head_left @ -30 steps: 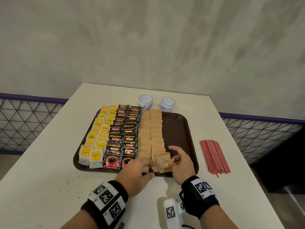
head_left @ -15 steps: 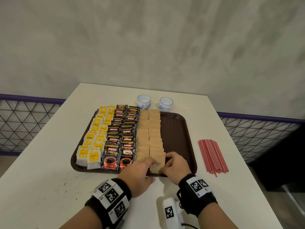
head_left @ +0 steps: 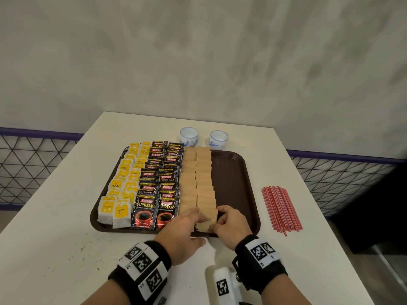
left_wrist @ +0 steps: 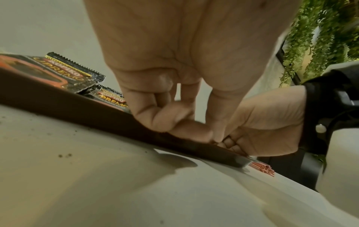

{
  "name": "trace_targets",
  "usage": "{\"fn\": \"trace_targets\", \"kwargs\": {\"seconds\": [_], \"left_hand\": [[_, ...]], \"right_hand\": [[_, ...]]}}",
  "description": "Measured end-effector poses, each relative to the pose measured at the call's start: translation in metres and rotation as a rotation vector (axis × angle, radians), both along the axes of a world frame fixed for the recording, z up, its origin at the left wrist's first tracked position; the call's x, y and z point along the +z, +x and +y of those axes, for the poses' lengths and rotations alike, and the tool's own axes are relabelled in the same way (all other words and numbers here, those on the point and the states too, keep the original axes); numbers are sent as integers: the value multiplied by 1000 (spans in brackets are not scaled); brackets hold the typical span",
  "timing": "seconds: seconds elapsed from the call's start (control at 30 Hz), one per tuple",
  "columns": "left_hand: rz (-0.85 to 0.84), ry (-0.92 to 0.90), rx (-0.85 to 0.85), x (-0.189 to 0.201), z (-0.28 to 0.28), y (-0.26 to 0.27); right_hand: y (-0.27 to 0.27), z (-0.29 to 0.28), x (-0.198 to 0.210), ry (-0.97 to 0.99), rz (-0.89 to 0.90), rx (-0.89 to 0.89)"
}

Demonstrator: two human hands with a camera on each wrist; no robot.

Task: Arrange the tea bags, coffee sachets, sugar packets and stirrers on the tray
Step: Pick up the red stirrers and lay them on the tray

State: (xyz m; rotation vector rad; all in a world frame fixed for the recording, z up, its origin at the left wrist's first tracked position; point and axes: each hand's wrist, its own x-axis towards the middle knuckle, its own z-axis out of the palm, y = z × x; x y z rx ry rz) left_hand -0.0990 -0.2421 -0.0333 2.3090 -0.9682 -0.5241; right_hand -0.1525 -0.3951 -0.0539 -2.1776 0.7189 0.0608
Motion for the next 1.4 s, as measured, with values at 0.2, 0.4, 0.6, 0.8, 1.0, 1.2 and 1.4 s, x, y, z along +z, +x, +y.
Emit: {"fn": "trace_targets", "kwargs": {"seconds": [0.2,0.4,0.6,0.8,1.0,1.2,1.4], "left_hand": [[10,-148,97,7,26,2],[76,-241,286,13,92,1],[112,-191,405,11,129,-6],[97,-154,459,16,146,-11],[106,-171,482,18,153,-17],[120,-165,477,20,156,-18],[61,-178,479,19,158,-21]], "right_hand": [[-21,-26,21,-161,-48,-109],[-39,-104,40,-422,166,-395],[-21,-133,21,-431,459,-323],[-1,-140,21,-491,556,-251],[9,-142,24,-523,534,-201],[9,-138,12,-590,572,-117],[0,-134,6,-575,540,-149]]}}
